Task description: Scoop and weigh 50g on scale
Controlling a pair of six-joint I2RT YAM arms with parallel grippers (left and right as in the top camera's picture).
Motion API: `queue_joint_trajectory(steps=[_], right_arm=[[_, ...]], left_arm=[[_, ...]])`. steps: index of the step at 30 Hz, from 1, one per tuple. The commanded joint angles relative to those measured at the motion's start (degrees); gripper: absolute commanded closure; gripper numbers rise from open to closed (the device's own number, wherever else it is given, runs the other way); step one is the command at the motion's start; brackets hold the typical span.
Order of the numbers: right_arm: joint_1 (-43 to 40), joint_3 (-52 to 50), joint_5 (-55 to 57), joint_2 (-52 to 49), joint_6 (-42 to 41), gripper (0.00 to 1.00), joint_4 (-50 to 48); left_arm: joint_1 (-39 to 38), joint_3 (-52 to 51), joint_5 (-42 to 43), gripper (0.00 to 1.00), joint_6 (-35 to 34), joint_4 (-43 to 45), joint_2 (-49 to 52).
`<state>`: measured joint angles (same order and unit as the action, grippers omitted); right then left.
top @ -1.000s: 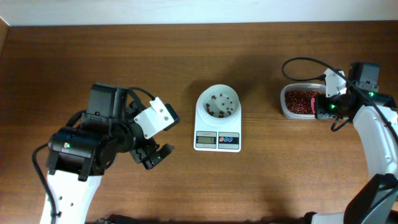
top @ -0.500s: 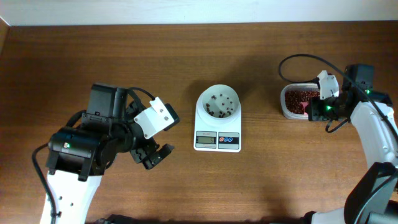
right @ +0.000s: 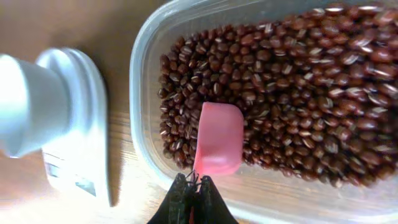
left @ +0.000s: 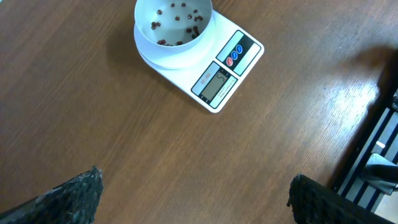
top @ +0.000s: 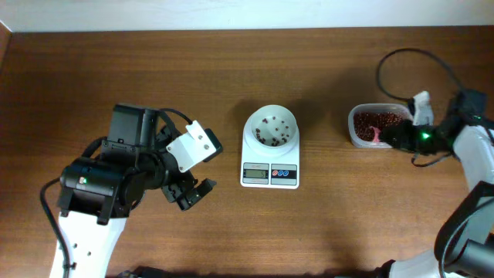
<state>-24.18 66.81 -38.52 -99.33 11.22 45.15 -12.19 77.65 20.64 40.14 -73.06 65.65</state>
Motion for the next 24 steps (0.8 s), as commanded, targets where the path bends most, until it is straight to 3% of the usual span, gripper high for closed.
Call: queue_joint_trajectory(steps=[1, 21, 23, 24], right_arm=[[-4.37, 0.07, -10.64, -0.35, -1.44, 0.96, 0.74], [-11.52, 0.07, -23.41, -0.37, -1.62, 0.96, 0.61], [-11.52, 0.07, -19.98, -0.37, -1.64, 0.96, 0.02], [-11.45, 0.07, -13.11, -0.37, -1.86, 0.96, -0.15]], left_arm=[[0.35, -0.42, 0.98, 0.01, 1.11, 0.07, -0.24], [0.35, -0.42, 1.01, 0.01, 1.11, 0.07, -0.24], [0.35, -0.42, 1.01, 0.01, 1.11, 0.07, -0.24], [0.35, -0.44, 0.98, 0.01, 1.11, 0.07, -0.24]])
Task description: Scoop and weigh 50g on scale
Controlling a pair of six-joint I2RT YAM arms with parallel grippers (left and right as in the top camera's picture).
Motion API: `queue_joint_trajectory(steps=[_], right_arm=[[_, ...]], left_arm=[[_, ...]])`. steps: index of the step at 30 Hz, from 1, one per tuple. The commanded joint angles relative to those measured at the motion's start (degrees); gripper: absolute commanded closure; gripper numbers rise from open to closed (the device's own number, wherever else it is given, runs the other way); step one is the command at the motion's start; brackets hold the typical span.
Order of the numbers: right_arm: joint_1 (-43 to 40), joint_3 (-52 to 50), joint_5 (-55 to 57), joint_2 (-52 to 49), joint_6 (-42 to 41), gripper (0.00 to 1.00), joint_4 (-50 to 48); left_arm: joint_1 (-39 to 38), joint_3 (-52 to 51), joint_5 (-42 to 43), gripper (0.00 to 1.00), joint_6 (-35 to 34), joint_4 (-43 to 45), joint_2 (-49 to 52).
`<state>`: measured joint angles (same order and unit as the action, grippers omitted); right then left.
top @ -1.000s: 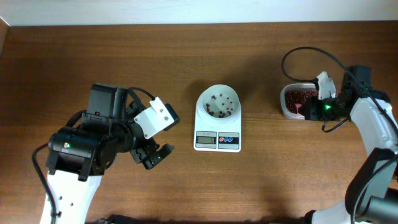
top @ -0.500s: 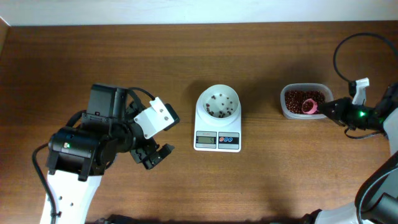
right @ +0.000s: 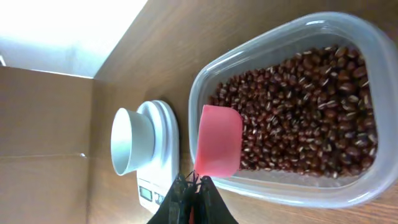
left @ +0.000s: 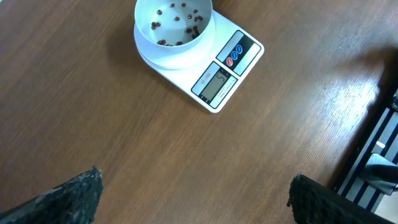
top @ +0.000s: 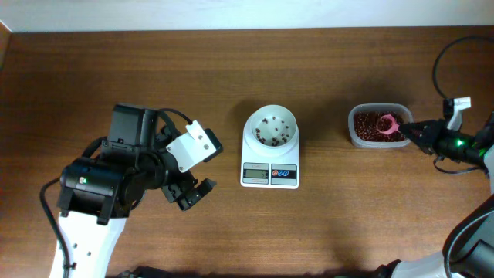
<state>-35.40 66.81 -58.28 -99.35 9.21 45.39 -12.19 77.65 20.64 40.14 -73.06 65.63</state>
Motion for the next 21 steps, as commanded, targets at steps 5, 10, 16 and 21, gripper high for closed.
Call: queue_joint_trajectory(steps=[5, 10, 16, 21], right_arm=[[-0.24, 0.07, 8.79, -0.33, 0.94, 0.96, 0.22], [-0.26, 0.07, 1.66, -0.35, 1.66, 0.96, 0.31], [-0.33, 0.07, -5.77, -0.33, -1.38, 0.96, 0.22], [-0.31, 0.07, -13.62, -0.33, -3.17, 0.96, 0.26]], left_arm=[[0.35, -0.42, 0.98, 0.01, 1.11, 0.07, -0.22], [0.35, -0.42, 1.01, 0.01, 1.11, 0.07, -0.22], [0.35, -0.42, 1.01, 0.01, 1.11, 0.07, -0.22], [0.35, -0.42, 1.01, 0.01, 1.11, 0.07, -0.22]])
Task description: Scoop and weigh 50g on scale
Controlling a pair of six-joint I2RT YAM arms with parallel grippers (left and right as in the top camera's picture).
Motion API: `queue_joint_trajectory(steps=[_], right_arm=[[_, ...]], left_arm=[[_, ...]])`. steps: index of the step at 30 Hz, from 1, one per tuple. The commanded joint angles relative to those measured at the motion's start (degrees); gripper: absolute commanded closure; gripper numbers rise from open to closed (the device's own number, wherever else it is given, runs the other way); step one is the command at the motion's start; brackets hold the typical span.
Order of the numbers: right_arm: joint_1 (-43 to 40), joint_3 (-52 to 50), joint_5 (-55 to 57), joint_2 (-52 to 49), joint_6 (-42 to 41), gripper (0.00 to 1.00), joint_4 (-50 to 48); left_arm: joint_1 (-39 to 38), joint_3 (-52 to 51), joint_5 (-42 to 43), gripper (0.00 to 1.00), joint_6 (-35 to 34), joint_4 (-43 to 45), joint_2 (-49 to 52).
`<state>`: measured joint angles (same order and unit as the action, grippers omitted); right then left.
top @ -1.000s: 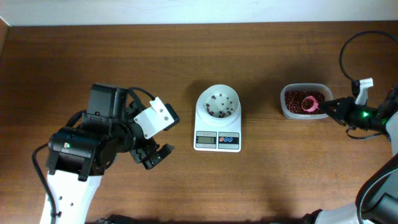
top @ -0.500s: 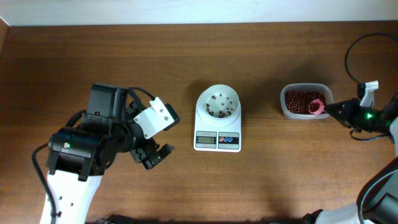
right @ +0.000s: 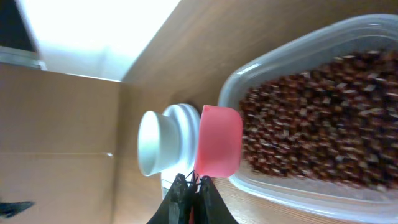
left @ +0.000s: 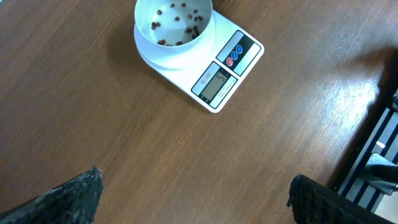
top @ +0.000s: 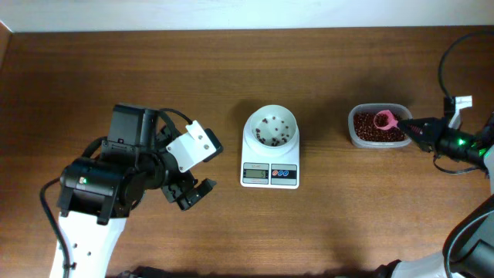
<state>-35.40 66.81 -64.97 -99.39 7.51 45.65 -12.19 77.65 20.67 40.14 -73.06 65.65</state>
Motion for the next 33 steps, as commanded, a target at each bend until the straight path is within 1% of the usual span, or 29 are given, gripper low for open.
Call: queue_joint_trajectory(steps=[1, 7, 13, 18, 29, 33], right_arm=[[-0.31, 0.07, -8.20, -0.31, -1.46, 0.96, 0.02], [-0.24, 0.07, -15.54, -0.31, -1.60, 0.96, 0.52], [0.61, 0.07, -17.99, -0.31, -1.60, 0.96, 0.92], [4.90, 0.07, -18.03, -0.31, -1.60, 0.96, 0.90], [19.32, 0.07, -18.03, -0.31, -2.05, 0.96, 0.39], [23.37, 0.07, -18.03, -0.31, -2.03, 0.96, 0.13]], left_arm=[[0.35, -0.44, 0.98, 0.01, 1.11, 0.07, -0.24], [0.35, -0.42, 0.98, 0.01, 1.11, 0.07, -0.24], [0.35, -0.42, 0.98, 0.01, 1.11, 0.07, -0.24], [0.35, -0.42, 0.96, 0.01, 1.11, 0.07, -0.24], [0.35, -0.42, 0.98, 0.01, 1.11, 0.07, -0.24], [0.35, -0.42, 0.98, 0.01, 1.11, 0.07, -0.24]])
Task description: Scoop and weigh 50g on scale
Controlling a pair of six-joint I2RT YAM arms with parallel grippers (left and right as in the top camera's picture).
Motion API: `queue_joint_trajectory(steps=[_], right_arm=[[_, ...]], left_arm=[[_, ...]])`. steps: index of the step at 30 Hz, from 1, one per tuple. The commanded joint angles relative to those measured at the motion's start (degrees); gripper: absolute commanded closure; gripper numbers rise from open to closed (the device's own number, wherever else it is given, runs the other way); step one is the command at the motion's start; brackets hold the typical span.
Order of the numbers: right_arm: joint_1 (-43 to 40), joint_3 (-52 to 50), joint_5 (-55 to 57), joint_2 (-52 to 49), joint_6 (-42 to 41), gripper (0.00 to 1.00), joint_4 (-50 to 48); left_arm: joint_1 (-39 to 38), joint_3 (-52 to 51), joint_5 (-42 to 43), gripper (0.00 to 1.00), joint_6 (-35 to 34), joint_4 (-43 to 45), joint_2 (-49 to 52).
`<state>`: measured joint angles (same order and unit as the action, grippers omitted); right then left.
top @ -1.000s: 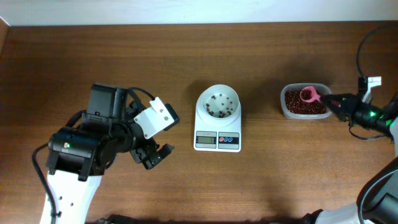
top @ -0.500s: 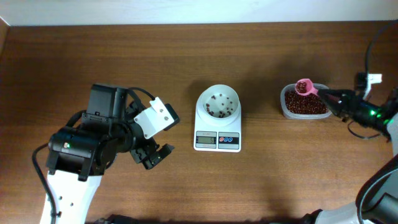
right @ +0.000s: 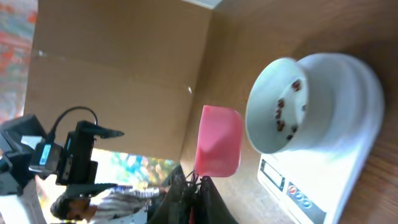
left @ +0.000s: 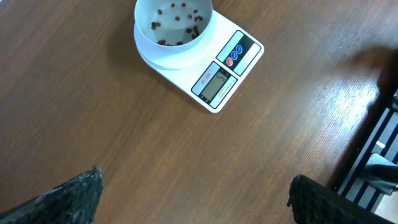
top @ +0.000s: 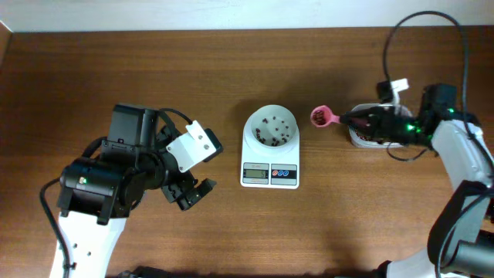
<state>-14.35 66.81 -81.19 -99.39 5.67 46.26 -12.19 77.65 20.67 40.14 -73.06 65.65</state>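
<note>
A white scale (top: 270, 166) stands mid-table with a white cup (top: 271, 127) on it holding a few brown beans. My right gripper (top: 356, 120) is shut on the handle of a pink scoop (top: 319, 116), held in the air just right of the cup; the scoop (right: 217, 142) shows beside the cup (right: 283, 106) in the right wrist view. The clear bean container (top: 356, 136) is mostly hidden under the right arm. My left gripper (top: 191, 193) hangs open over bare table left of the scale (left: 214, 74), its fingertips (left: 78, 193) wide apart.
A black cable loops above the right arm at the table's far right. The table's back edge meets a pale wall. Bare wood lies between the left arm and the scale.
My right gripper has moved left with the pink scoop, from over the bean container to just right of the cup on the scale. The left arm has not moved.
The scoop lay down in the beans of the container, my right gripper shut on its handle. It was then raised at the container's left part, then higher over it, and now it is beside the cup on the scale. The left gripper stayed open throughout.
</note>
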Motion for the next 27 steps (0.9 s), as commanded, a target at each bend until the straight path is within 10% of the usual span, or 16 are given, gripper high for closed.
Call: queue_joint_trajectory(steps=[1, 27], right_arm=[[3.13, 0.07, -1.84, -0.31, -0.24, 0.96, -0.81], [8.37, 0.07, 8.98, -0.31, -6.16, 0.96, -15.02]], left_arm=[[0.35, -0.42, 0.98, 0.01, 1.11, 0.07, -0.24], [0.35, -0.42, 0.98, 0.01, 1.11, 0.07, -0.24]])
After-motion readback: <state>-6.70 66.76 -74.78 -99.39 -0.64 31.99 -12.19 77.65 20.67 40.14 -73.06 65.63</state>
